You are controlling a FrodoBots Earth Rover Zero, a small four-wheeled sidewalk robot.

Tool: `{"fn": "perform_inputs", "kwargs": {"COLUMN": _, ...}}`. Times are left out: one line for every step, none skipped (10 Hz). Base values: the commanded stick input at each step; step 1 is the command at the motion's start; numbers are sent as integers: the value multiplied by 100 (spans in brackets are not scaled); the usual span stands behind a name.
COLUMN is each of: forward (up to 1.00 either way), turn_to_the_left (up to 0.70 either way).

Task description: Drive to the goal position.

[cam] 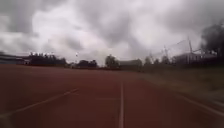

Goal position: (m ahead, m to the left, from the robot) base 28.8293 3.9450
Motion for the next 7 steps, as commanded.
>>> {"fn": "perform_inputs", "kwargs": {"forward": 70, "turn_to_the_left": 0}}
{"fn": "perform_inputs", "kwargs": {"forward": 70, "turn_to_the_left": 0}}
{"fn": "perform_inputs", "kwargs": {"forward": 70, "turn_to_the_left": 0}}
{"fn": "perform_inputs", "kwargs": {"forward": 70, "turn_to_the_left": 0}}
{"fn": "perform_inputs", "kwargs": {"forward": 70, "turn_to_the_left": 0}}
{"fn": "perform_inputs", "kwargs": {"forward": 70, "turn_to_the_left": 0}}
{"fn": "perform_inputs", "kwargs": {"forward": 70, "turn_to_the_left": -2}}
